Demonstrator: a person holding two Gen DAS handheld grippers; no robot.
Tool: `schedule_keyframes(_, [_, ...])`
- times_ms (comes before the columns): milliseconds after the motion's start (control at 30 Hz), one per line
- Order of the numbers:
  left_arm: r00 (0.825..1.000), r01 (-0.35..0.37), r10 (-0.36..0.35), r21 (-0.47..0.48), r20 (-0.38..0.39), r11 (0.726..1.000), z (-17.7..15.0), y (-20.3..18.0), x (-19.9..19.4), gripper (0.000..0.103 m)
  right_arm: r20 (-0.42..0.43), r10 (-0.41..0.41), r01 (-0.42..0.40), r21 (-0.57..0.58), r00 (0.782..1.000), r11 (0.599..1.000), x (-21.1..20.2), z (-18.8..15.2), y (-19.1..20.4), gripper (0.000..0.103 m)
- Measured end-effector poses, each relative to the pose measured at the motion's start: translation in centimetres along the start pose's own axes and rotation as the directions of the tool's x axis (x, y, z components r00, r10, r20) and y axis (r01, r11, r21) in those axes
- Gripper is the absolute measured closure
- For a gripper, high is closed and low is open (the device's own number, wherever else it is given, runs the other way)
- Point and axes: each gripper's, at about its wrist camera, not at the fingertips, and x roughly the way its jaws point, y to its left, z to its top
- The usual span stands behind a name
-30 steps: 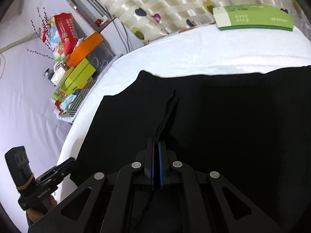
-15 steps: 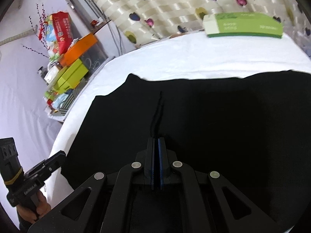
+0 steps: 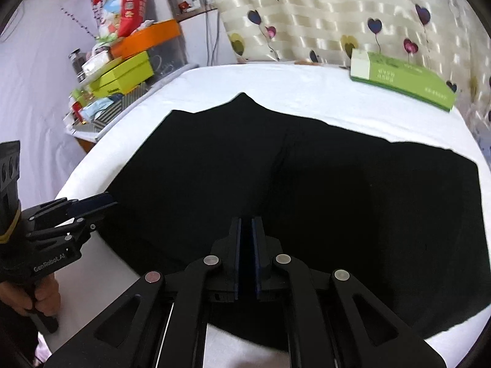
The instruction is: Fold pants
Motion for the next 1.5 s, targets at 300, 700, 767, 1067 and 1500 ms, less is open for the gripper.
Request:
schedule_keyframes(300, [1.0,0.016,-0.015,0.038,-0.003,0.999,-0.9,-2.5,-0.2,0.07,-0.032,-0.022,0.019,-0.085,0.999,0.996,-0.3,-2.2,1.8,0.067])
schedule_keyframes(700, [1.0,0.009,-0.008,0.084,-0.012,0.996,-1.1,-3.4,0.1,0.057,-0.01,-0.044,0.043,-0.061,0.999,0.997,-1.4,-3.4,1.0,0.067])
schedule_keyframes(767, [1.0,0.006,-0.004,0.091,-0.014,0.996,-1.2,-3.6,0.1,0.056,-0.006,-0.055,0.054,-0.054,0.998,0.997,-1.8,-3.7,0.7,0.067])
schedule_keyframes(1067, [1.0,-0.019,0.021,0.115,-0.015,0.993,-1.2,-4.1,0.2,0.055,0.014,-0.088,0.088,0.002,0.996,0.996,-3.9,-4.8,-1.5,0.067])
schedule_keyframes(1500, [1.0,0.008,-0.007,0.106,-0.015,0.994,-2.5,-4.8,-1.2,0.053,0.036,-0.149,0.136,0.244,0.988,0.96,-9.2,-8.8,-8.2,0.059])
